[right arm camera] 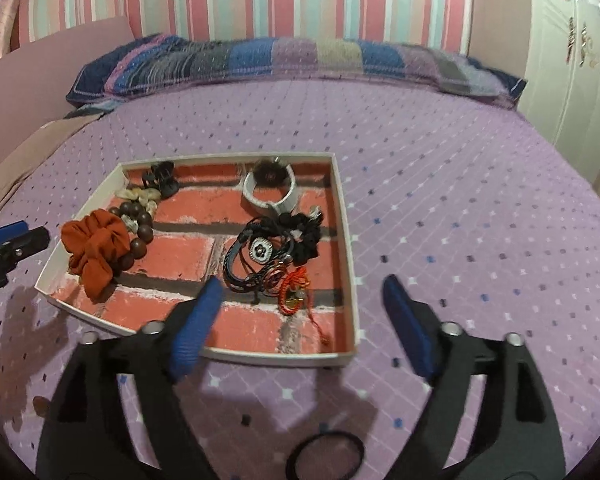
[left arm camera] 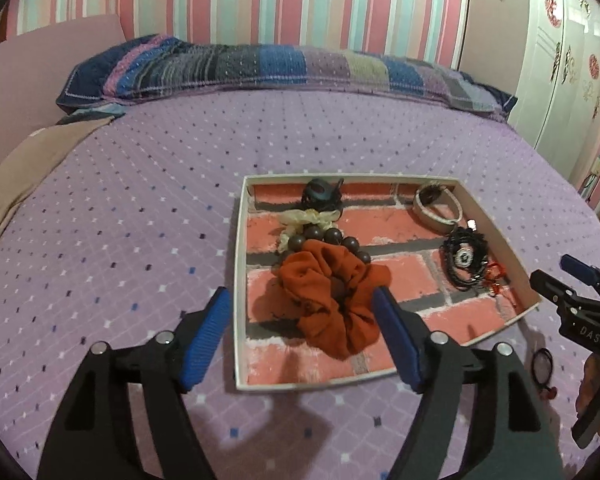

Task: Organize jewelry
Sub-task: 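Withdraw both tools from the tray toward the pendant and hair tie, then grasp the brown teardrop pendant with the left tool while the right tool grasps the red-ball hair tie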

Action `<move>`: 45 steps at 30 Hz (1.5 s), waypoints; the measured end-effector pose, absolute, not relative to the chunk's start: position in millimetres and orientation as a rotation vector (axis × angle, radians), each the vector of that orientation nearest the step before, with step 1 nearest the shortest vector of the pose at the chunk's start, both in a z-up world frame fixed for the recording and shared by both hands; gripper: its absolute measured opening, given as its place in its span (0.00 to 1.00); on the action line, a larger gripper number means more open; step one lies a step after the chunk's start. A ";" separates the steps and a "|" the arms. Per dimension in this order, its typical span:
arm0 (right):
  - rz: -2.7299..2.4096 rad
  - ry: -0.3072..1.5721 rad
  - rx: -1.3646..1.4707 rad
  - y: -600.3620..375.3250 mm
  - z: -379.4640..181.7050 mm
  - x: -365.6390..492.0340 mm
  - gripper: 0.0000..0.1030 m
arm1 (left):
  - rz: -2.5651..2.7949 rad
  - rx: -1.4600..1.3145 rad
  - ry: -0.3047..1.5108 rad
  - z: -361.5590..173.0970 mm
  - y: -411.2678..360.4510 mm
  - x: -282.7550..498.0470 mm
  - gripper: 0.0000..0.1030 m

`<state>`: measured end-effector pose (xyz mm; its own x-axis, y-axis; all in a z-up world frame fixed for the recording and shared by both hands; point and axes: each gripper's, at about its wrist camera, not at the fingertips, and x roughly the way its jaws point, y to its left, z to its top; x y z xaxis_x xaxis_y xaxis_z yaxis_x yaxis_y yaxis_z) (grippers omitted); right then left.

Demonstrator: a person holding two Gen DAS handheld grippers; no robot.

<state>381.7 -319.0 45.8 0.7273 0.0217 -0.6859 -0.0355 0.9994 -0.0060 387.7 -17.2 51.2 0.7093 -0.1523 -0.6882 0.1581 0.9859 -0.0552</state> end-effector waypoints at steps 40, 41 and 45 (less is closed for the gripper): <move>-0.076 0.807 0.075 -367.1 -1.3 268.9 0.86 | -0.228 0.097 0.734 -11.9 -52.2 245.1 0.91; -0.073 0.810 0.077 -367.1 -2.3 269.5 0.85 | -0.228 0.104 0.732 -13.3 -53.8 245.6 0.90; -0.064 0.826 0.086 -367.1 -8.1 273.4 0.81 | -0.238 0.122 0.741 -16.6 -59.2 250.1 0.79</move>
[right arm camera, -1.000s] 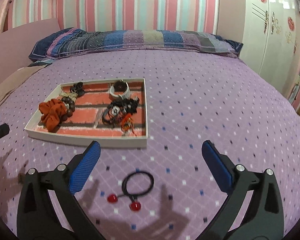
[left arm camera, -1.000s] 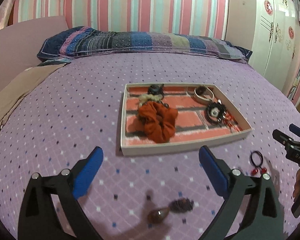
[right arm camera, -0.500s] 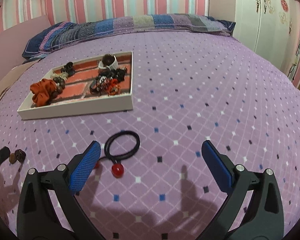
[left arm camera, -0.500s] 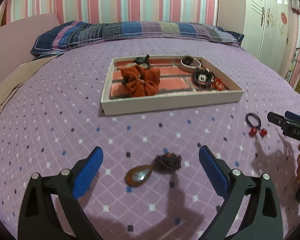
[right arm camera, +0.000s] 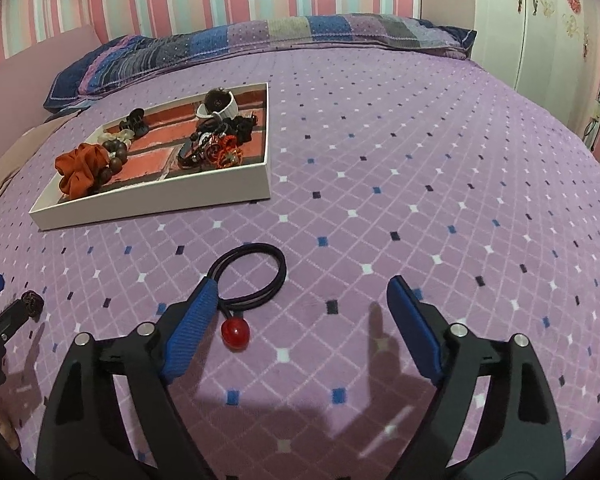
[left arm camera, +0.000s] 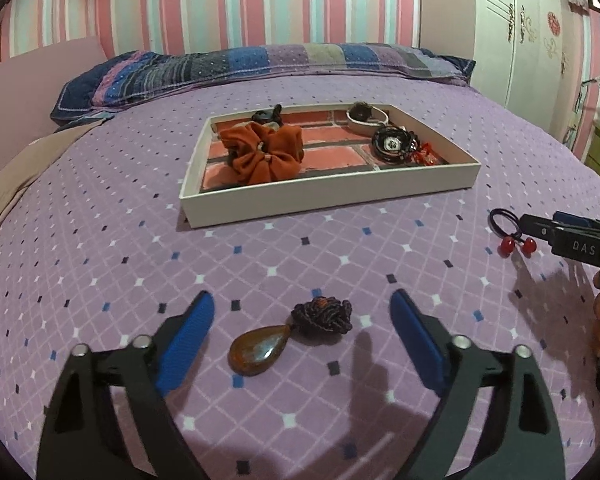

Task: Organize jewelry
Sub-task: 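Grasp the brown teardrop pendant with the left tool while the right tool grasps the red-ball hair tie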

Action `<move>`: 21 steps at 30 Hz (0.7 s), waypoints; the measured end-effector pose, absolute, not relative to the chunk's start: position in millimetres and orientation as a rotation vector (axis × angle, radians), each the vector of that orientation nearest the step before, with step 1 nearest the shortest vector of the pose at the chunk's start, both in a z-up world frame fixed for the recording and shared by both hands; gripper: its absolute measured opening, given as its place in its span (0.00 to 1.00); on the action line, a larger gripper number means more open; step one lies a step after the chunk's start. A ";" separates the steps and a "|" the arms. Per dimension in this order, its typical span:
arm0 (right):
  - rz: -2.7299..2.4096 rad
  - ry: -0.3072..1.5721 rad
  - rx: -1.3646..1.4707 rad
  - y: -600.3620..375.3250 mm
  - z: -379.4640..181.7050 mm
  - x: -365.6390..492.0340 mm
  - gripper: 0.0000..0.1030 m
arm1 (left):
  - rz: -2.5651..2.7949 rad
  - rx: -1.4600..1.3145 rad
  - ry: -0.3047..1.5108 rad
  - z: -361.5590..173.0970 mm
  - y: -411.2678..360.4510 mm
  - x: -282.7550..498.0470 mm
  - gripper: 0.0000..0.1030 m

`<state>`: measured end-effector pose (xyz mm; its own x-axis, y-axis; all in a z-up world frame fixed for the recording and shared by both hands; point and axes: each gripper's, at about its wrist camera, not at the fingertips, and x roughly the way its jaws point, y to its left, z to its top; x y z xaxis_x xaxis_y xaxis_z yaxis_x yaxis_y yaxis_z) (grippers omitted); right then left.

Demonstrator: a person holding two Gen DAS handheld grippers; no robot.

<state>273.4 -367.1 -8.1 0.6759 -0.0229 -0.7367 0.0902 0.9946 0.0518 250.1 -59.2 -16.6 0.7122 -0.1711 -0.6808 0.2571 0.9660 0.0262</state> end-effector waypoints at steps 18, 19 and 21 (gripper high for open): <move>-0.057 0.886 0.030 -347.8 -20.7 297.4 0.44 | -0.289 0.082 0.822 -31.6 -57.6 264.4 0.42; -0.061 0.885 0.017 -345.7 -21.0 297.3 0.36 | -0.290 0.082 0.822 -31.9 -57.7 264.6 0.40; -0.058 0.885 0.009 -344.1 -21.9 296.9 0.32 | -0.293 0.078 0.821 -31.9 -58.0 264.6 0.39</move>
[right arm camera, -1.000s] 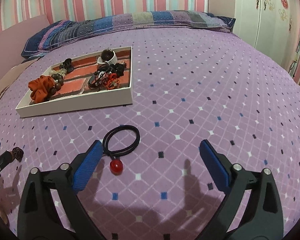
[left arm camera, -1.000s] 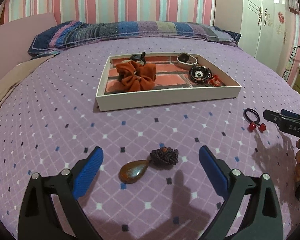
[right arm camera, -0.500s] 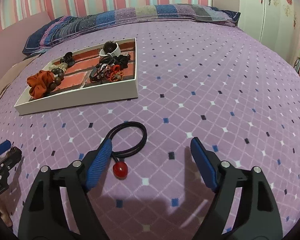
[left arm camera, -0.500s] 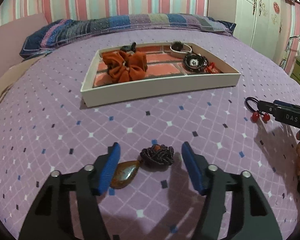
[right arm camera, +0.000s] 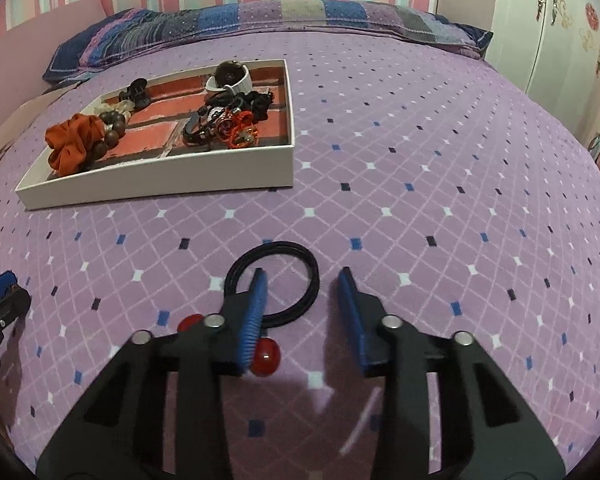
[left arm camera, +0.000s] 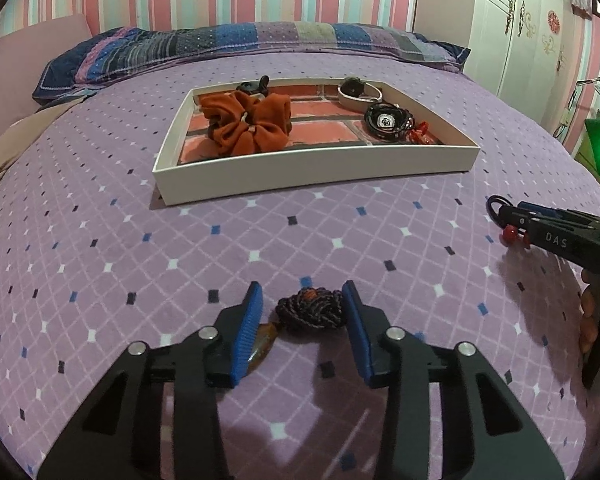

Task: Organize jewelry
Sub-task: 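Grasp the brown teardrop pendant with the left tool while the right tool grasps the red-ball hair tie, then carry the pendant and hair tie into the tray and open both tools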

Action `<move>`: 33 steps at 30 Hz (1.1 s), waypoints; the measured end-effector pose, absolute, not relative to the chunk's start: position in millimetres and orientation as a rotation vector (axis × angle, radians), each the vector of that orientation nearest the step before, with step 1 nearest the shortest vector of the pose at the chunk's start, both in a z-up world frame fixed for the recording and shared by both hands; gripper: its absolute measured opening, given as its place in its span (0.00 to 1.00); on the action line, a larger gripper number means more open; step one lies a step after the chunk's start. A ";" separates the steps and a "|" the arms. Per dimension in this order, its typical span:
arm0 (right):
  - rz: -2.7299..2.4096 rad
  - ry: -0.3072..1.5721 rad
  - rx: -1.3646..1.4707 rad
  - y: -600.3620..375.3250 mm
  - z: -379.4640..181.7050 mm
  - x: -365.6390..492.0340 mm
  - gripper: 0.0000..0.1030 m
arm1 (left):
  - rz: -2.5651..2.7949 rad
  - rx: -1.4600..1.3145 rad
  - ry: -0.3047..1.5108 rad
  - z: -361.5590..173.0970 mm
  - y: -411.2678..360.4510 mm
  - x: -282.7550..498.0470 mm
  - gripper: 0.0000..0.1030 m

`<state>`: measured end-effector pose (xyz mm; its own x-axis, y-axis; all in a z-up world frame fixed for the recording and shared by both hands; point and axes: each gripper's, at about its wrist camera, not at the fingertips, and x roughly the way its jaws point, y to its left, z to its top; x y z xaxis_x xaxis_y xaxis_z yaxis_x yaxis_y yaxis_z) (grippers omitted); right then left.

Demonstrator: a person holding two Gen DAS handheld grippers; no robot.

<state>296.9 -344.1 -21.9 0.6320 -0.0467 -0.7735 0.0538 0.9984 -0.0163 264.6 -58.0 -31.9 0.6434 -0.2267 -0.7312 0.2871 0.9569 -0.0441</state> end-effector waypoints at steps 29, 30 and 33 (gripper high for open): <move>-0.026 0.740 0.046 -348.1 2.0 275.2 0.04 | -0.292 0.034 0.767 -15.1 -45.9 254.8 0.27; -0.022 0.737 0.049 -347.8 3.7 274.9 0.04 | -0.291 0.031 0.766 -13.8 -45.9 255.3 0.27; -0.013 0.732 0.056 -346.7 6.4 275.0 0.04 | -0.289 0.014 0.764 -7.3 -42.3 257.6 0.27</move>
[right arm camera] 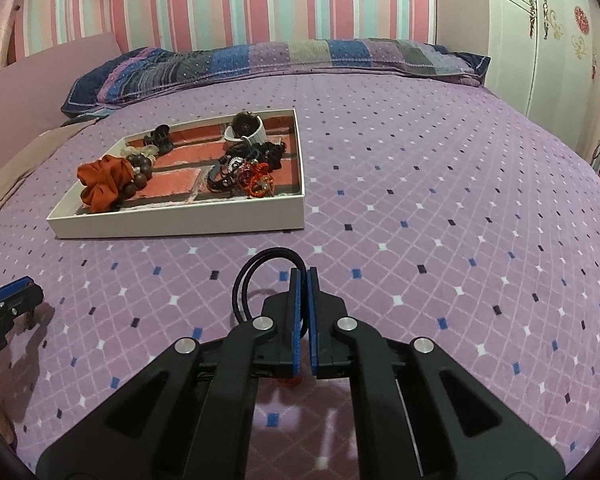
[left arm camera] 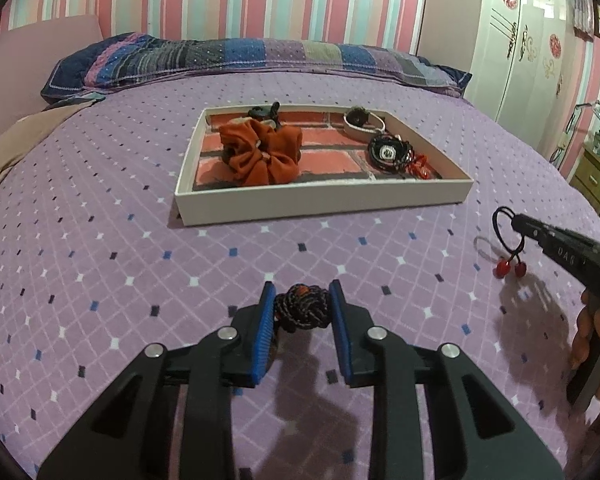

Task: Organize jewelry
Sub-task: 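Carry the pendant and hair tie into the tray and open both tools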

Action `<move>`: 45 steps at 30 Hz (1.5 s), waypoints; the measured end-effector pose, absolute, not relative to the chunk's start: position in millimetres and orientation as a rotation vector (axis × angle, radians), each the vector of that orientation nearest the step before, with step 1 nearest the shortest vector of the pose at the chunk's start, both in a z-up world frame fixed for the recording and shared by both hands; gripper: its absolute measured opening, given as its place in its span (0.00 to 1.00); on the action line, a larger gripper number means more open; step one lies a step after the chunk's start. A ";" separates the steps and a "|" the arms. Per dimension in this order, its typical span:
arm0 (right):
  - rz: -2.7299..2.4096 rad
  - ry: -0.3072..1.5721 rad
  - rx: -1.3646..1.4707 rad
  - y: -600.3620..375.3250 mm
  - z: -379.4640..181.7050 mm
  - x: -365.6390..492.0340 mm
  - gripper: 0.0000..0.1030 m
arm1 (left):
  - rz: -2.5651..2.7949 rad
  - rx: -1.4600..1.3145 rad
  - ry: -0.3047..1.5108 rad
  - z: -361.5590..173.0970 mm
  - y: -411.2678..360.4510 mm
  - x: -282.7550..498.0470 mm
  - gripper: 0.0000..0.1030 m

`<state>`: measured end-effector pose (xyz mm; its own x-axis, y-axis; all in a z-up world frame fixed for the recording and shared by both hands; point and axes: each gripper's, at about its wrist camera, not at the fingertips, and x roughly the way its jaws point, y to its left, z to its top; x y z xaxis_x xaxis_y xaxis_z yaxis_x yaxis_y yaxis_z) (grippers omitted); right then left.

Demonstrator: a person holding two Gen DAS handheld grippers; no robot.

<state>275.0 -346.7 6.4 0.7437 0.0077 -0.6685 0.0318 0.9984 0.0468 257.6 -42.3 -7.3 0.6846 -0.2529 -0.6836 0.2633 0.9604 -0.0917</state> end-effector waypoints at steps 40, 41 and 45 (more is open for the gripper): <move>-0.007 0.802 0.041 -304.7 22.8 481.5 0.04 | -0.219 0.007 0.847 23.5 -61.1 483.3 0.27; -0.009 0.817 0.040 -304.6 19.1 484.7 0.04 | -0.220 0.005 0.855 21.2 -60.1 486.6 0.27; -0.008 0.853 0.030 -303.0 8.2 492.4 0.04 | -0.218 0.005 0.890 7.9 -58.1 496.1 0.27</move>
